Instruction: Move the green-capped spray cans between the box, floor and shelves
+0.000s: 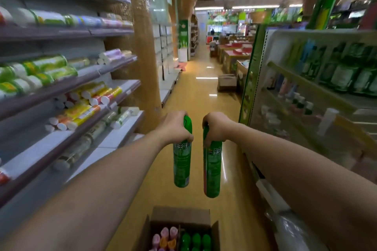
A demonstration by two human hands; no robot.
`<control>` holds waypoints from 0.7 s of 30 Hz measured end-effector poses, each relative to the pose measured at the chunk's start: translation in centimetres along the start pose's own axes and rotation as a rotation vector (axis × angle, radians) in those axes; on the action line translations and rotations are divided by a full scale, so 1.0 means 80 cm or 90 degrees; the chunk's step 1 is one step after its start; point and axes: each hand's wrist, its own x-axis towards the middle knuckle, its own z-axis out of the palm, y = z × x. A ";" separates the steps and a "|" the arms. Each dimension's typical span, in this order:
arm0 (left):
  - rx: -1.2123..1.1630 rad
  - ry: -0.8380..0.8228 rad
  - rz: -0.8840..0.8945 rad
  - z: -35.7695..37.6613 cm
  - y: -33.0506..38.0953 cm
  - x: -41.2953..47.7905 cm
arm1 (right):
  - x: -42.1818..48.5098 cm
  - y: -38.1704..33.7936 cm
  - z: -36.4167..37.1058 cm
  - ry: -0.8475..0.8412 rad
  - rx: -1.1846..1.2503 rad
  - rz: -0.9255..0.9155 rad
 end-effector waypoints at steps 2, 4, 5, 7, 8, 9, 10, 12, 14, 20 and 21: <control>-0.007 -0.031 -0.008 0.028 -0.024 0.028 | 0.031 0.012 0.024 -0.022 0.003 0.017; 0.004 -0.074 -0.020 0.058 -0.050 0.053 | 0.058 0.024 0.054 -0.050 0.000 0.042; 0.007 -0.094 -0.028 0.075 -0.063 0.064 | 0.072 0.032 0.072 -0.062 -0.003 0.050; 0.003 -0.129 -0.044 0.112 -0.089 0.083 | 0.098 0.051 0.111 -0.080 0.002 0.068; -0.001 -0.145 -0.054 0.133 -0.103 0.090 | 0.110 0.061 0.131 -0.089 0.011 0.078; -0.005 -0.161 -0.061 0.154 -0.117 0.095 | 0.122 0.072 0.153 -0.100 0.021 0.089; -0.008 -0.179 -0.065 0.176 -0.130 0.098 | 0.132 0.082 0.174 -0.113 0.027 0.100; -0.018 -0.202 -0.075 0.217 -0.157 0.102 | 0.150 0.103 0.217 -0.139 0.041 0.120; -0.021 -0.206 -0.097 0.260 -0.182 0.107 | 0.168 0.126 0.261 -0.153 0.047 0.123; -0.017 -0.190 -0.184 0.407 -0.249 0.139 | 0.229 0.210 0.410 -0.156 0.051 0.126; -0.010 -0.184 -0.202 0.436 -0.260 0.143 | 0.238 0.227 0.437 -0.152 0.057 0.122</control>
